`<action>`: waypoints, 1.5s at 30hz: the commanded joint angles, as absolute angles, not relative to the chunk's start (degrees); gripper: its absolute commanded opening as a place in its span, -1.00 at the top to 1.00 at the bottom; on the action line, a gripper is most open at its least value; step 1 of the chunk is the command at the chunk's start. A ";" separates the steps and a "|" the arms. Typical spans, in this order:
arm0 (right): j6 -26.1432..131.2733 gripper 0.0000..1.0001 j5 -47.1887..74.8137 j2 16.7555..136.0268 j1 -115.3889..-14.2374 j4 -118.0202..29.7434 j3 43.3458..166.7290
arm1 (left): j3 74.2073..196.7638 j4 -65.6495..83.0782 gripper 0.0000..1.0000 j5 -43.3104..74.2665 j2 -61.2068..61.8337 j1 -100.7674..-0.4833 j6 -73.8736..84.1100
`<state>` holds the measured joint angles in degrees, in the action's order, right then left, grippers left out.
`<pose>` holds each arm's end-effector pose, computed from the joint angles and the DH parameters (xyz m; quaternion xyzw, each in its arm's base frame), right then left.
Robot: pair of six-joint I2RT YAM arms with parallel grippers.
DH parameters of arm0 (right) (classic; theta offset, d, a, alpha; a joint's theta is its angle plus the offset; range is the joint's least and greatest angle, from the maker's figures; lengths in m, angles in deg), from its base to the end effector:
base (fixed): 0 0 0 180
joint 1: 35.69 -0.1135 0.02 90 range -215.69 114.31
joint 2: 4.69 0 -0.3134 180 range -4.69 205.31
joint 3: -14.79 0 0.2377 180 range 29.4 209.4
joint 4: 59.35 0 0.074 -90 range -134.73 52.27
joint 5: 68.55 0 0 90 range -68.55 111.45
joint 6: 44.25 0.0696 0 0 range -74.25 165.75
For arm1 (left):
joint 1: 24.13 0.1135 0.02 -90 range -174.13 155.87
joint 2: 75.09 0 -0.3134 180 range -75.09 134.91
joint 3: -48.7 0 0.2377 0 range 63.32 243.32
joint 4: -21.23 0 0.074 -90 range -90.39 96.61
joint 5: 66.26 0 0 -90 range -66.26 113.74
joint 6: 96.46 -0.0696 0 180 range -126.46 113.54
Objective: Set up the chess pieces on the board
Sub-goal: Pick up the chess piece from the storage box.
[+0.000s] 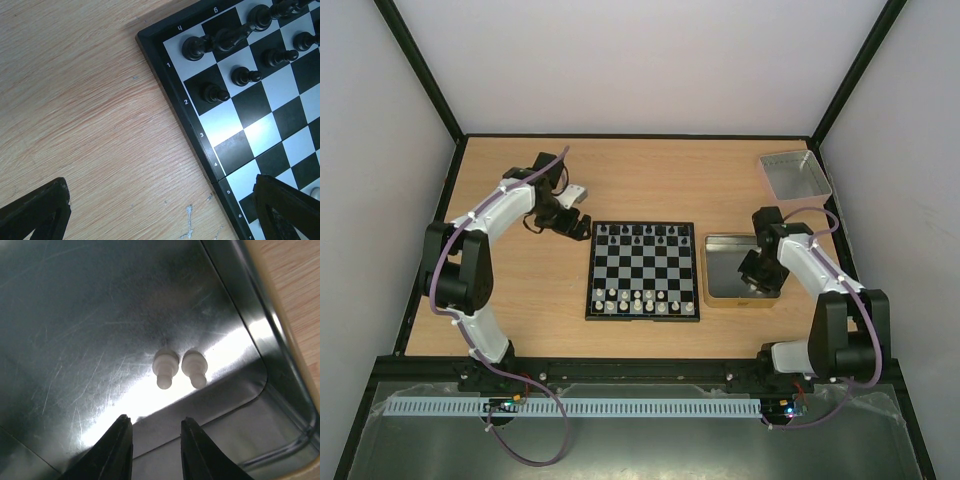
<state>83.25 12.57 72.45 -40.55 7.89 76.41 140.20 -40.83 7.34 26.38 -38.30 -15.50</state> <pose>0.1957 0.0274 0.2138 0.2749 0.9563 0.0948 0.0308 0.3441 -0.1071 0.2456 0.2185 0.9532 -0.1477 0.1481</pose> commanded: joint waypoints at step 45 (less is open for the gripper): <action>82.43 0.95 15.29 80.25 -36.70 3.61 78.40 | 143.60 -42.41 -0.98 6.07 29.66 -38.96 -16.22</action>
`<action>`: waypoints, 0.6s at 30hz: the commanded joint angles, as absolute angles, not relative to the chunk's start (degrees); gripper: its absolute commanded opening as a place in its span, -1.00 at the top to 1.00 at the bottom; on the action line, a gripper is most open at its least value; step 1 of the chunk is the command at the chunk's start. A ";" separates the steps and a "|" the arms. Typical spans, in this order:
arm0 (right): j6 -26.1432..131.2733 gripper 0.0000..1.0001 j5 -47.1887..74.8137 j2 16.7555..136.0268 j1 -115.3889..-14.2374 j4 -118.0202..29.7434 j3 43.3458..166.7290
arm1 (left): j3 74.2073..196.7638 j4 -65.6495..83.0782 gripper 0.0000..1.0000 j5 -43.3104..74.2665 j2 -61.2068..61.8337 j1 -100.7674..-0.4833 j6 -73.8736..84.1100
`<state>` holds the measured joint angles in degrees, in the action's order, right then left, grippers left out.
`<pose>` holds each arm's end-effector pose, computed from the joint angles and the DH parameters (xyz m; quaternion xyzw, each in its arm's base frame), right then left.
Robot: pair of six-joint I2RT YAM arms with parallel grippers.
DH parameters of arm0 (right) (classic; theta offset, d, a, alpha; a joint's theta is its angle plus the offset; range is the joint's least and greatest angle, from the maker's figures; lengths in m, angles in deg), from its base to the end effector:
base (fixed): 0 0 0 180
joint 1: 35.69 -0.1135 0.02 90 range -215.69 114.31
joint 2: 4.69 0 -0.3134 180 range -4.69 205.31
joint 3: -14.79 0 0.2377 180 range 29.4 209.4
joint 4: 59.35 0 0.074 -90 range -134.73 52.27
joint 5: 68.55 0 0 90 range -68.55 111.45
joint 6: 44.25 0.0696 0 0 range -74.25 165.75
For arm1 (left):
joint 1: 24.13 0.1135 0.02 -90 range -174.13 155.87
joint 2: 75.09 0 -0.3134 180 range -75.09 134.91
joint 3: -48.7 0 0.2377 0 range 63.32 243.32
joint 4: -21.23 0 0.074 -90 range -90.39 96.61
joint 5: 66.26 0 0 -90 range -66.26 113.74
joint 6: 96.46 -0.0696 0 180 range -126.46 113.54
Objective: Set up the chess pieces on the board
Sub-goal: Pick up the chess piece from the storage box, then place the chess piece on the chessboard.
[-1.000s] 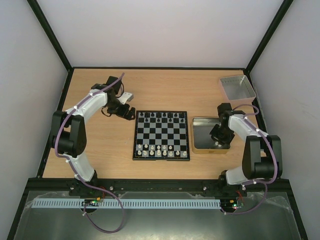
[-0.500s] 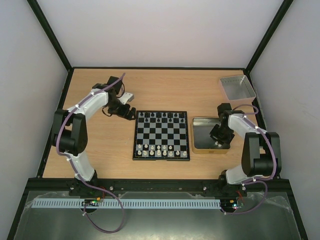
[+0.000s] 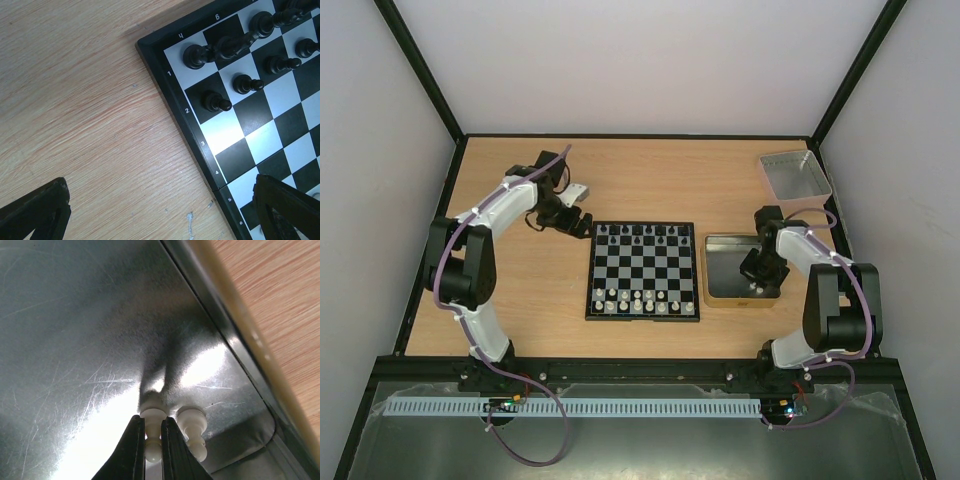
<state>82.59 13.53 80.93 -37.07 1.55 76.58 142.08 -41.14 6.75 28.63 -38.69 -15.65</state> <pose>0.2263 0.0150 0.1876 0.3005 0.9502 0.0802 0.0208 0.3530 -0.1127 0.2411 0.2229 0.9523 -0.1528 0.1417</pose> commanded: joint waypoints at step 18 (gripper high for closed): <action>79.80 0.93 15.94 79.16 -58.67 17.55 95.35 | 144.38 -42.78 -0.98 5.98 30.63 -39.23 -16.42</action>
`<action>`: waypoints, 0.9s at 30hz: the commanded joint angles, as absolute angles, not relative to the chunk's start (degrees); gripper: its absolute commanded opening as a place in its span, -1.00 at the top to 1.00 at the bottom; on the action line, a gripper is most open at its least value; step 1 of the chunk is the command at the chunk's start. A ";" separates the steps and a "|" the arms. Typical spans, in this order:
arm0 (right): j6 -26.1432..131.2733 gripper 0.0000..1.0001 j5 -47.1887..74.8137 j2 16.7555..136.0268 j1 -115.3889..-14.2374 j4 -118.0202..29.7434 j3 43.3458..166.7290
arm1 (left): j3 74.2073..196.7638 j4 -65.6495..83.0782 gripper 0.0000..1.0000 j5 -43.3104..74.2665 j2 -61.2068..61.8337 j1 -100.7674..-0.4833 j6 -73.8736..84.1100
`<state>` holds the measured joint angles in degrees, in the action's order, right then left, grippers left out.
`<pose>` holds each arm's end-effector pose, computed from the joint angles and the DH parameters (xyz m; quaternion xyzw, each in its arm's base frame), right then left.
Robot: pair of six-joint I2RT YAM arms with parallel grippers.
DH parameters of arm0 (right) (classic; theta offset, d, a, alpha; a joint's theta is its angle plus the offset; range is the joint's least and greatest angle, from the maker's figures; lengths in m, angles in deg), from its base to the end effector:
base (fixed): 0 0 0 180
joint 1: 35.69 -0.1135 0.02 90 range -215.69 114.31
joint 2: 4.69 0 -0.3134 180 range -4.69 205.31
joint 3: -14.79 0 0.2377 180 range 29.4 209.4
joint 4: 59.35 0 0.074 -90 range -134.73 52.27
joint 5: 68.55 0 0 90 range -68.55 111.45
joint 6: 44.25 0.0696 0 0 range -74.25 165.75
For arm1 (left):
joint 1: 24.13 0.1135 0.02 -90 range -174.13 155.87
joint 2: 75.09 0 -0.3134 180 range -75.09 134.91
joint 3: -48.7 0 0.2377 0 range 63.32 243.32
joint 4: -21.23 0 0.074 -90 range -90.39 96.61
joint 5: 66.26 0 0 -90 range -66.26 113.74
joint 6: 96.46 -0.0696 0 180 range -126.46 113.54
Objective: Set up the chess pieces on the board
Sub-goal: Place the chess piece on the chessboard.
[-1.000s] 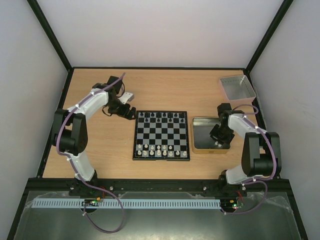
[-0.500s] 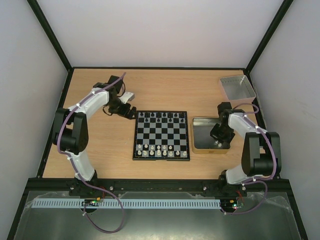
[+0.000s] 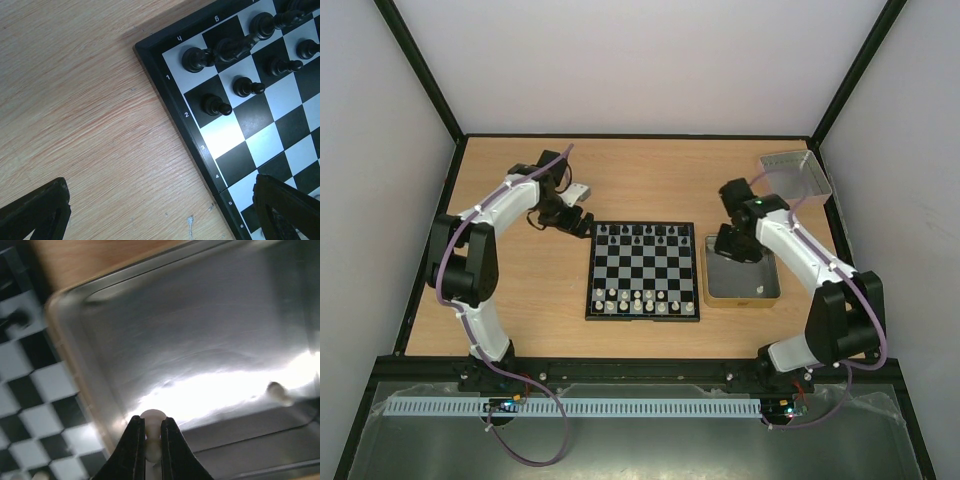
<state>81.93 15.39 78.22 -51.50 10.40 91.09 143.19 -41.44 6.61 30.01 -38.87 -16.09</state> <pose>0.2397 0.0755 0.2580 0.1692 0.9770 0.0991 0.0836 0.3581 -0.1154 0.2377 0.2277 0.9517 -0.1536 0.1371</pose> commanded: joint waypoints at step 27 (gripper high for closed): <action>79.23 0.92 9.52 89.70 -78.06 6.68 93.45 | 142.39 -41.82 -0.98 7.88 28.18 -39.22 -15.87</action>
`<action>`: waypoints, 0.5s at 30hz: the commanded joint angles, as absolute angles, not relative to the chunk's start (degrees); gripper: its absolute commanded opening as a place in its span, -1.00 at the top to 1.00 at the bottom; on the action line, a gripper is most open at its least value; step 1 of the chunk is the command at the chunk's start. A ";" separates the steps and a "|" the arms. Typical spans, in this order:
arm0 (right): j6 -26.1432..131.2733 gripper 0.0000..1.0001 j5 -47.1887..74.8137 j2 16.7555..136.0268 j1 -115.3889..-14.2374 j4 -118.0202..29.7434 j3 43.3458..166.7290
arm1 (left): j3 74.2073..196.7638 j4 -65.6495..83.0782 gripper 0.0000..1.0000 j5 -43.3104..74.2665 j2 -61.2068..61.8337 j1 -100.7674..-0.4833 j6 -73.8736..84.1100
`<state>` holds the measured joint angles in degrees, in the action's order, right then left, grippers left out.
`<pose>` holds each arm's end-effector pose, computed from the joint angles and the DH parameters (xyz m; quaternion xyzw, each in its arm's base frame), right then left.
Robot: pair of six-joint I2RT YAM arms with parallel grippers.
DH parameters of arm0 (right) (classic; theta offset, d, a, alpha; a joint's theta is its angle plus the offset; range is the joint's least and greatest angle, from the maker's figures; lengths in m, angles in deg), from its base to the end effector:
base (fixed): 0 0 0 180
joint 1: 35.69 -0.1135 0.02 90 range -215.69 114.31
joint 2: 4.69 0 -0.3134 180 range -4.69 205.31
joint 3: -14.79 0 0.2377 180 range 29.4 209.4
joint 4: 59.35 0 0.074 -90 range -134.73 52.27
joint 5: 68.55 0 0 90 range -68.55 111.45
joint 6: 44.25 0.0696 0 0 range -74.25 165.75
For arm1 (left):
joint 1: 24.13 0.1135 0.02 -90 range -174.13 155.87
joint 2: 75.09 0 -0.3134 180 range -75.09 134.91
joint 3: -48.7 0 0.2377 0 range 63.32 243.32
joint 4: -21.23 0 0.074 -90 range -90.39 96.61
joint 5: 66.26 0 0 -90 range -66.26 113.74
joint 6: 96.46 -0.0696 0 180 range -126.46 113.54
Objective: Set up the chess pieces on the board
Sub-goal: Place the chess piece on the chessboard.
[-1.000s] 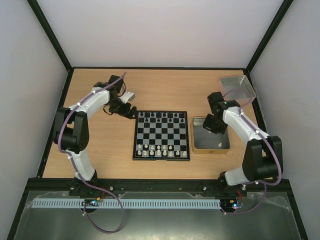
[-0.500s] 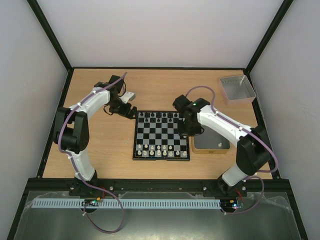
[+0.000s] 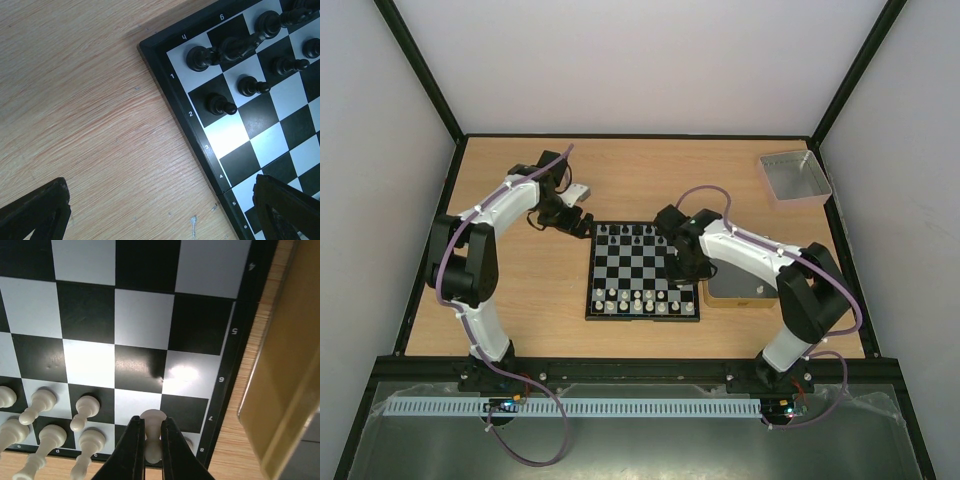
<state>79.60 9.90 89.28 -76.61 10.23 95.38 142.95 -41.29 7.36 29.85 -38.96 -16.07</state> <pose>0.2103 0.2007 0.2300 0.0674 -0.9908 -0.1169 0.0124 0.3575 -0.1150 0.2374 0.2276 0.9526 -0.1474 0.1379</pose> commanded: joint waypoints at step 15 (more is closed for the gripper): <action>81.76 0.92 10.97 90.31 -81.86 2.00 88.81 | 142.71 -41.90 -0.98 7.58 28.62 -39.24 -15.87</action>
